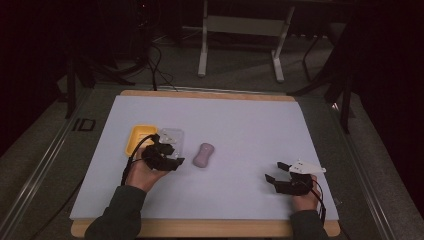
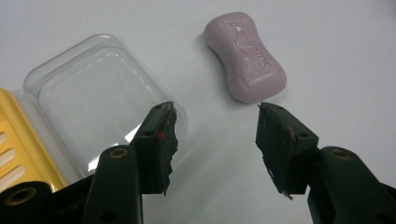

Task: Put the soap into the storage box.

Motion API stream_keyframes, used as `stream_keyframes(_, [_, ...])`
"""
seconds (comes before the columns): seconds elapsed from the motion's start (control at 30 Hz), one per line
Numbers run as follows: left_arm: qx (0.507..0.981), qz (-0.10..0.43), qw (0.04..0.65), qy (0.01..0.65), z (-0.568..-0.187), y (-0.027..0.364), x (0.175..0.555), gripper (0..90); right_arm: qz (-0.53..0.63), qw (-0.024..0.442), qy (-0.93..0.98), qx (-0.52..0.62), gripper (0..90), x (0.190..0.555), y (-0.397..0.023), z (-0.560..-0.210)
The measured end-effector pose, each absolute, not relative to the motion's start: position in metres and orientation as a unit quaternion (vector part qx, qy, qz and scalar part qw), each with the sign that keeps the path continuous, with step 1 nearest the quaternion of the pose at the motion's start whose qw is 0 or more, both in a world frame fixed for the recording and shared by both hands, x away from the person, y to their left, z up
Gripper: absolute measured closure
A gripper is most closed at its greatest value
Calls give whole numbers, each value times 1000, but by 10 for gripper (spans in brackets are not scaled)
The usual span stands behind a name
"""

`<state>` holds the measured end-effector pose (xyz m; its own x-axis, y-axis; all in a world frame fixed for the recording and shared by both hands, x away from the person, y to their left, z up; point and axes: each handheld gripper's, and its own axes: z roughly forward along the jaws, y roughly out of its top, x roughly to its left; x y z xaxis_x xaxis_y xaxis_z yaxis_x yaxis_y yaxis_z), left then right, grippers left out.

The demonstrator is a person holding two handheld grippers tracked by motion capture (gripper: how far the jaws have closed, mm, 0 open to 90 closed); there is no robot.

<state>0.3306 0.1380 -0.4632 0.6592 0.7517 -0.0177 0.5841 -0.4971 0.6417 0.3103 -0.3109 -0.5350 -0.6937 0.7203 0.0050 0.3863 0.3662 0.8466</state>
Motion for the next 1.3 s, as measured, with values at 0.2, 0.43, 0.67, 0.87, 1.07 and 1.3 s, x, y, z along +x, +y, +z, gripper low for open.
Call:
stream_keyframes(0.2, [852,132,319,393,-461,136,333,475,445,187,806,343,267,310,-311,-535])
stream_keyframes(0.43, [851,131,317,398,-461,136,336,474,445,187,806,343,267,310,-311,-535])
stream_keyframes(0.67, [850,124,322,399,-462,130,340,464,444,187,806,343,267,310,-311,-535])
stream_keyframes(0.87, [853,120,320,394,-460,124,344,452,444,187,806,343,267,310,-311,-535])
stream_keyframes(1.07, [858,118,314,390,-457,120,349,448,444,188,807,343,267,310,-311,-535])
stream_keyframes(1.3, [862,113,306,388,-455,113,353,440,444,188,807,342,267,310,-311,-535])
